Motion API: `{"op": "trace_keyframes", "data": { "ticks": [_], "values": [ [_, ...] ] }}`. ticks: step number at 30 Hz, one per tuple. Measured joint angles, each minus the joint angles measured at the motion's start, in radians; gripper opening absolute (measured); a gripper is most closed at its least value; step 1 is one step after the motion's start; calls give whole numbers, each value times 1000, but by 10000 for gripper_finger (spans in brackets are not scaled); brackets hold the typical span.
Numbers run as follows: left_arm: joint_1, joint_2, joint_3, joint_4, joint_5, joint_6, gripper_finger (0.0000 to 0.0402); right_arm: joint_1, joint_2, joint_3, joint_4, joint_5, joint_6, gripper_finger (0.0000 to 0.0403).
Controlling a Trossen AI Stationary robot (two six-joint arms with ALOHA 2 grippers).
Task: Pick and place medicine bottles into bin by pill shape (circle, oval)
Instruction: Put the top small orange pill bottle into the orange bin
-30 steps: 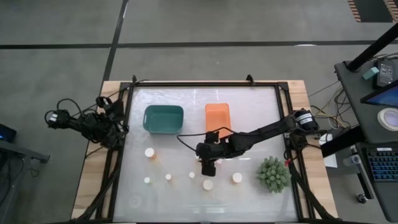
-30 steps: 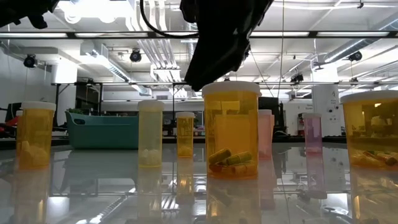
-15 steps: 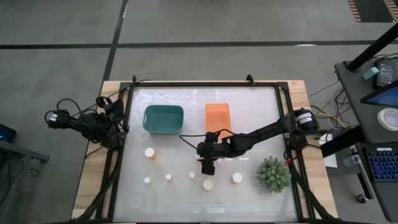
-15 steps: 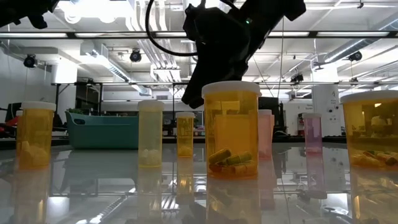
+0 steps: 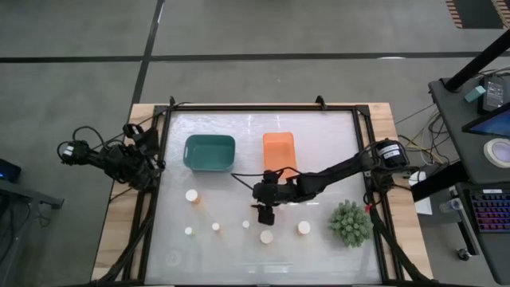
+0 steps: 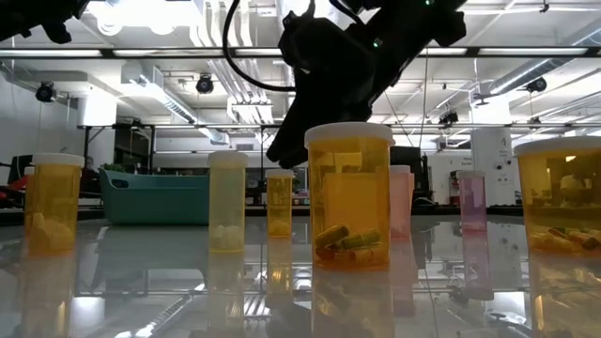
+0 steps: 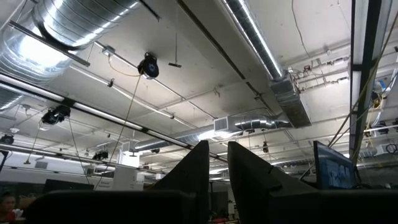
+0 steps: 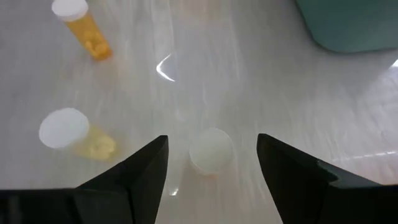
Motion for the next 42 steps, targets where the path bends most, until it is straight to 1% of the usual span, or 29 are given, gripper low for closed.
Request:
{"op": "trace_keyframes", "data": {
  "ticks": [7, 27, 30, 35, 37, 39, 42],
  "values": [
    [0, 0, 0, 1, 0, 0, 42, 0, 66, 14, 18, -1, -18, 237],
    [0, 0, 0, 0, 0, 0, 42, 0, 65, 23, -2, 1, -23, 231],
    [0, 0, 0, 0, 0, 0, 42, 0, 65, 23, -1, 2, -24, 205],
    [0, 0, 0, 0, 0, 0, 42, 0, 65, 23, -2, 0, -33, 133],
    [0, 0, 0, 0, 0, 0, 42, 0, 65, 23, -2, -1, -40, 112],
    [0, 0, 0, 0, 0, 0, 42, 0, 65, 23, -2, -2, -43, 101],
    [0, 0, 0, 0, 0, 0, 42, 0, 65, 23, -2, -2, -43, 101]
  ]
}}
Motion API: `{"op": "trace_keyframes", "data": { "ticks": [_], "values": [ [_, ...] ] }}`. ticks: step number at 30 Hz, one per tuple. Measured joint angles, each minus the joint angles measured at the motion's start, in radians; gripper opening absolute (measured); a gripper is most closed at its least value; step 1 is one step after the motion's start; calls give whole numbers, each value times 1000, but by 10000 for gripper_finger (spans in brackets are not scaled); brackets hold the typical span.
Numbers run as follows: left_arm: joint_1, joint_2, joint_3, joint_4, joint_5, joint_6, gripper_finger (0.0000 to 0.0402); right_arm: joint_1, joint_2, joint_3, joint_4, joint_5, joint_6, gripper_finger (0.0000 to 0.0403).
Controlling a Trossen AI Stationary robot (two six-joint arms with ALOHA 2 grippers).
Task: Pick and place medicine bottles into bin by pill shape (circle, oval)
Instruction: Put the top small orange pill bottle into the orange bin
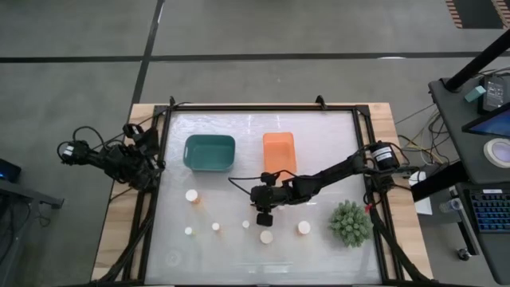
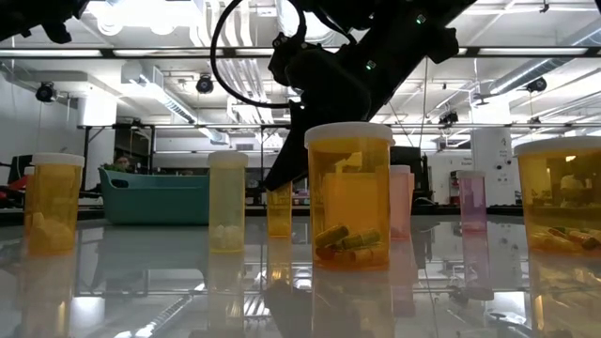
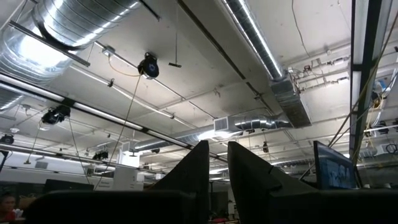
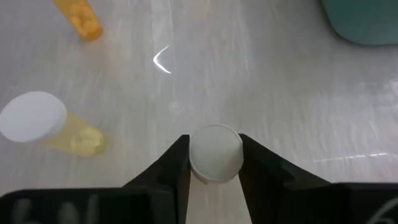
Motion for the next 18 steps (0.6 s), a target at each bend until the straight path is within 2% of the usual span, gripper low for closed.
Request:
{"op": "trace_keyframes", "data": {
  "ticks": [6, 18],
  "values": [
    [0, 0, 0, 0, 0, 0, 42, -2, -33, 0, -7, -2, 1, 122],
    [0, 0, 0, -1, 0, 0, 42, -78, -214, 0, -121, 4, 35, 110]
  ]
}}
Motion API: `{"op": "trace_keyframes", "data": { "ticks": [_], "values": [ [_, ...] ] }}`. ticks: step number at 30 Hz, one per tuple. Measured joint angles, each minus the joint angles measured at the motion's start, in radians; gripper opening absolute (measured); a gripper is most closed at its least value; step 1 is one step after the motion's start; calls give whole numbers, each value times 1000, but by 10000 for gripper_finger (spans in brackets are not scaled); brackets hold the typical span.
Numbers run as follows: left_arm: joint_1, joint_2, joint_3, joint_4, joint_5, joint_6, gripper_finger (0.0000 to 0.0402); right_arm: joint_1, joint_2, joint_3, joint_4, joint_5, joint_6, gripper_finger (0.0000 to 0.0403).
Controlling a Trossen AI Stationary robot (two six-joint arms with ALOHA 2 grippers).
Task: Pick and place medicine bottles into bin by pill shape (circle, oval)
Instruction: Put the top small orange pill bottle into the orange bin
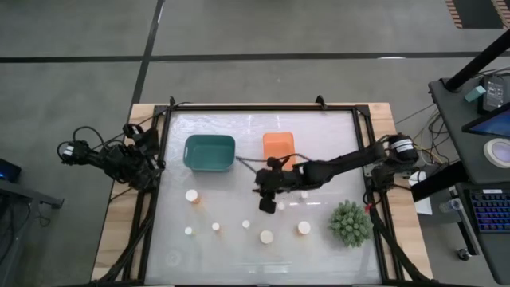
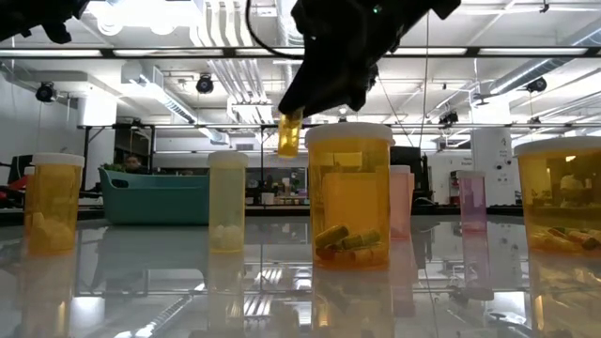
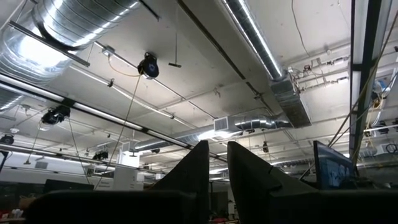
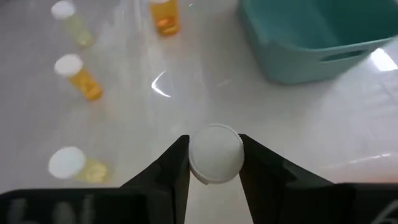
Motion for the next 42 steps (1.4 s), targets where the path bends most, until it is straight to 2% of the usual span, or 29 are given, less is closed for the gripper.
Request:
{"op": "trace_keyframes", "data": {
  "ticks": [6, 15, 21, 26, 34, 42],
  "values": [
    [0, 0, 0, 1, 0, 0, 42, -112, -67, 0, -71, 1, -3, 110],
    [0, 0, 0, 1, 0, 0, 42, -298, -62, -2, -139, 1, -38, 110],
    [0, 0, 0, 0, 0, 7, 42, -367, -66, -21, -140, -1, -43, 111],
    [0, 0, 0, 0, 0, 8, 42, -395, -63, -87, -91, -1, -31, 111],
    [0, 0, 0, 0, 0, 8, 42, -433, -60, -237, 120, -2, 34, 111],
    [0, 0, 0, 1, 0, 8, 42, -441, -56, -278, 213, -2, 54, 111]
  ]
}}
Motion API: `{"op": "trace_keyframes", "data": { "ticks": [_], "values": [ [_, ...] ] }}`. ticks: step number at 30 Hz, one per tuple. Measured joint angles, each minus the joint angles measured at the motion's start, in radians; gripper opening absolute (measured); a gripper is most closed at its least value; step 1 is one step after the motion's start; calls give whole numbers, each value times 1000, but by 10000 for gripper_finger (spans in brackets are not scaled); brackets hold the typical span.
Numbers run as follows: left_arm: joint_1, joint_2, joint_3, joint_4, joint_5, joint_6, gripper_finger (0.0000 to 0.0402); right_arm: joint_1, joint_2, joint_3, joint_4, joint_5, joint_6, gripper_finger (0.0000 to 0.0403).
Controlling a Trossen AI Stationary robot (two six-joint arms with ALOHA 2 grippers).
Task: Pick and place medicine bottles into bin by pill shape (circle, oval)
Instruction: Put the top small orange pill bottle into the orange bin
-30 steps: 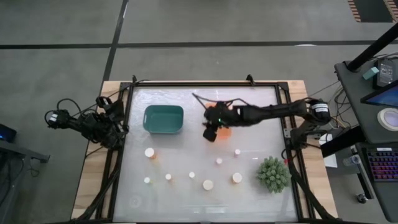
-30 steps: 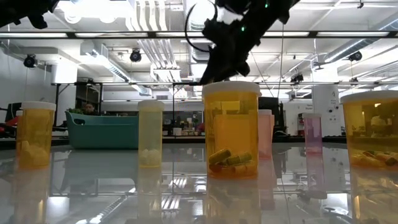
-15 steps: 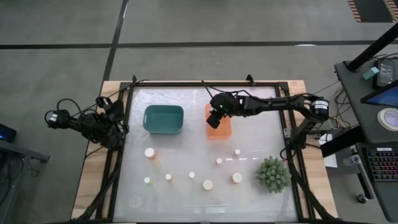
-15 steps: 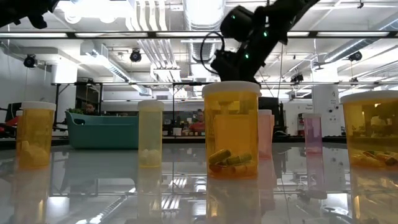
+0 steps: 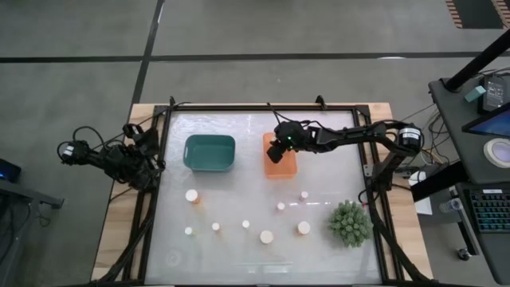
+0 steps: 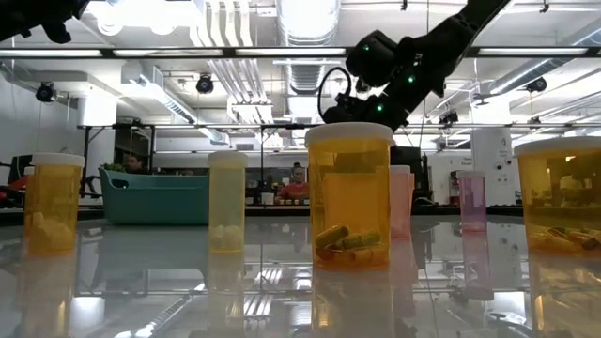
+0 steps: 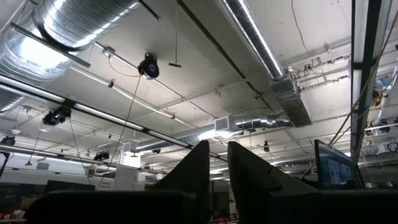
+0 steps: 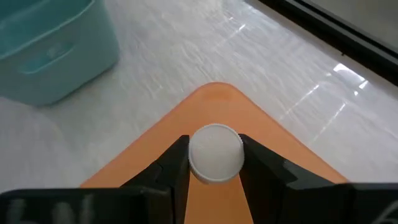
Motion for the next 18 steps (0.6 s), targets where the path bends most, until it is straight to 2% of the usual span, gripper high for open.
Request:
{"op": "trace_keyframes", "data": {
  "ticks": [9, 18],
  "values": [
    [0, 0, 0, 1, 0, 0, 42, 0, 84, 48, -24, 0, -9, 111],
    [0, 0, 0, 4, 0, 20, 42, 0, 92, 109, -73, 1, -23, 118]
  ]
}}
